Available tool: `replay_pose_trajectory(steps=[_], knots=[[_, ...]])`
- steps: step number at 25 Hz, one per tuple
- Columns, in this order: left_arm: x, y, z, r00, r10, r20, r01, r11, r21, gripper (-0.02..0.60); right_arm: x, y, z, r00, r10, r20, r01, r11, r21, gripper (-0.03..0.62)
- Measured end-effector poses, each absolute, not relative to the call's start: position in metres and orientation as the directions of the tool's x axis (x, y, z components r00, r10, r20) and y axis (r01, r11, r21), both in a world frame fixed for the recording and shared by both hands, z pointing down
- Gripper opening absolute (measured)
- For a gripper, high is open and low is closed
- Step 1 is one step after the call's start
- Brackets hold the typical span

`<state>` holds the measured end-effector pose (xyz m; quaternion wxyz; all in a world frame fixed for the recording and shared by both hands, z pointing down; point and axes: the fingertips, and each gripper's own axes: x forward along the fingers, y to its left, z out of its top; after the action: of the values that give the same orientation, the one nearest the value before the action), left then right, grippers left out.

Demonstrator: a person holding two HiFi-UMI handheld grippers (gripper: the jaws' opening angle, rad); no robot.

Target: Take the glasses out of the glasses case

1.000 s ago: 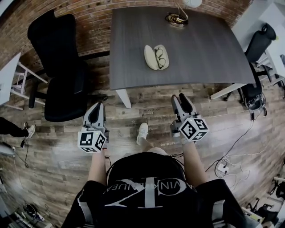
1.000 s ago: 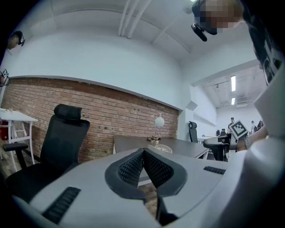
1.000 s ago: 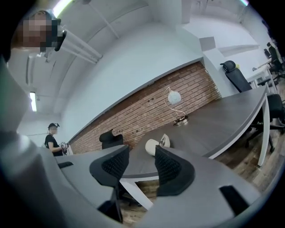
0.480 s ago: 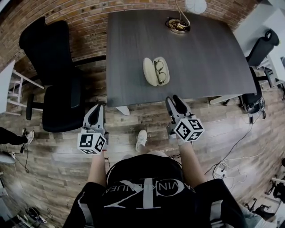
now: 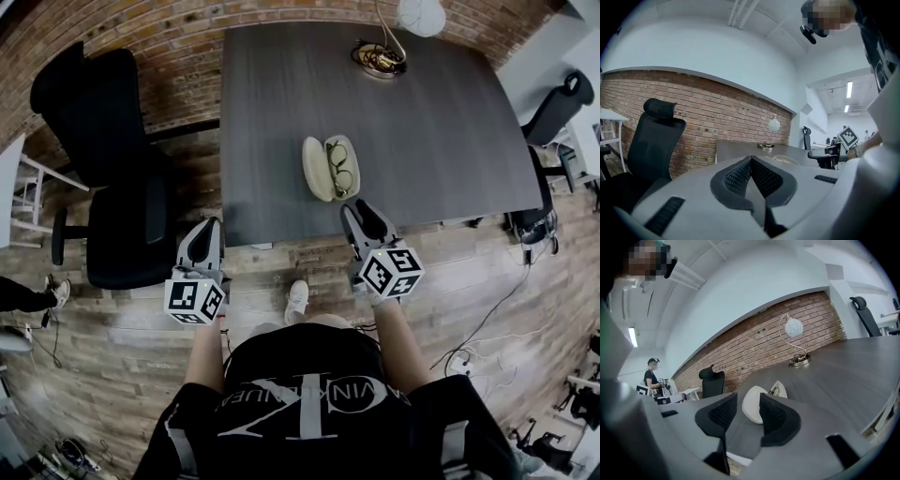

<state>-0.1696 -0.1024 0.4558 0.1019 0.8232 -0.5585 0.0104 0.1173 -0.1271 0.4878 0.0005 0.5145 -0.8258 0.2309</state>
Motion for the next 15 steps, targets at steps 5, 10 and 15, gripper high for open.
replay_pose_trajectory(steps=[5, 10, 15], knots=[[-0.161, -0.120, 0.459, 0.388, -0.911, 0.139, -0.917, -0.366, 0.161, 0.015, 0.112, -0.146, 0.492, -0.479, -0.834, 0.273, -0.853, 0.370, -0.368, 0.120], [-0.155, -0.129, 0.458, 0.396, -0.907, 0.147, -0.913, -0.370, 0.175, 0.015, 0.102, -0.163, 0.499, -0.491, -0.812, 0.315, -0.857, 0.387, -0.340, 0.117], [-0.152, -0.133, 0.463, 0.422, -0.892, 0.161, -0.902, -0.395, 0.175, 0.015, 0.089, -0.176, 0.507, -0.487, -0.797, 0.356, -0.865, 0.384, -0.325, 0.118]])
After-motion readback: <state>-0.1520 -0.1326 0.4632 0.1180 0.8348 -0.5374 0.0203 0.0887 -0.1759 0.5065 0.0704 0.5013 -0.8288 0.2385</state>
